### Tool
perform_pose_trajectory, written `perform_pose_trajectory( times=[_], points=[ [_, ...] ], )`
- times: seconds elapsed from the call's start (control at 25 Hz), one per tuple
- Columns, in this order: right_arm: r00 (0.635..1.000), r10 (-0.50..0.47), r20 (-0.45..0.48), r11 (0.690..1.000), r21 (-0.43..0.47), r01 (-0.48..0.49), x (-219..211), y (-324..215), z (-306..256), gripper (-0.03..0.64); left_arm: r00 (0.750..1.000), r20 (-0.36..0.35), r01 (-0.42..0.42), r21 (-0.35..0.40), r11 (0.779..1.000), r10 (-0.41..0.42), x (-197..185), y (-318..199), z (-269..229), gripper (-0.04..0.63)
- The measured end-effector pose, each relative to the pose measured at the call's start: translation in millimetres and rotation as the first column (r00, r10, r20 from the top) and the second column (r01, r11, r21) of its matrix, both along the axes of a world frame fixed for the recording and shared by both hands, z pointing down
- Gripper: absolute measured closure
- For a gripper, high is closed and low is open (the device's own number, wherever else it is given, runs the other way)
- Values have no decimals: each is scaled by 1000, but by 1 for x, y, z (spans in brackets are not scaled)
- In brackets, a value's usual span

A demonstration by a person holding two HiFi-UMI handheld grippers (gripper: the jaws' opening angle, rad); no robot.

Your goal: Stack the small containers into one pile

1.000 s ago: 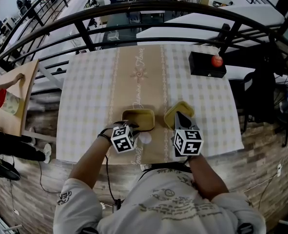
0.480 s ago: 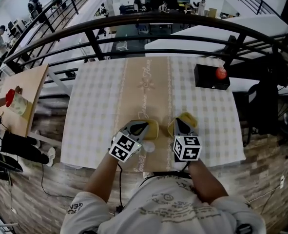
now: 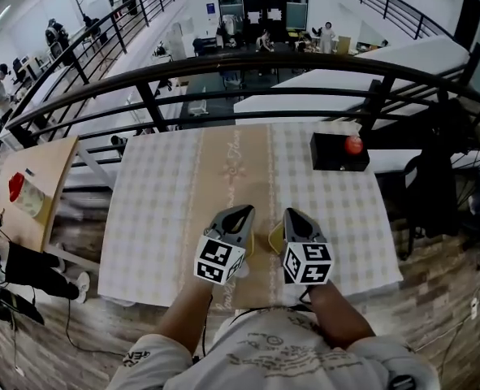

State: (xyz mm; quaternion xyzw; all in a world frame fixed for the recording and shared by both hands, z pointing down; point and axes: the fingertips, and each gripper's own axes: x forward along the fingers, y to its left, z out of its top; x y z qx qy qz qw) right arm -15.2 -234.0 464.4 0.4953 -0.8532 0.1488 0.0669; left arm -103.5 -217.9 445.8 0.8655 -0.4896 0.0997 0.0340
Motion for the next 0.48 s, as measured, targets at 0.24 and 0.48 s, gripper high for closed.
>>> perform_pose_trajectory(
  times=[0.24,0.48],
  points=[
    [999,38,9,999,26,-38,20,-4,-11,617,1000,-1,-24,-1,1000,24,22,-11,-1,588],
    [997,79,0,997,8,-79,42,-8,2,617,998,32,-44,-63,997,46,42,-19,22,588]
  ],
)
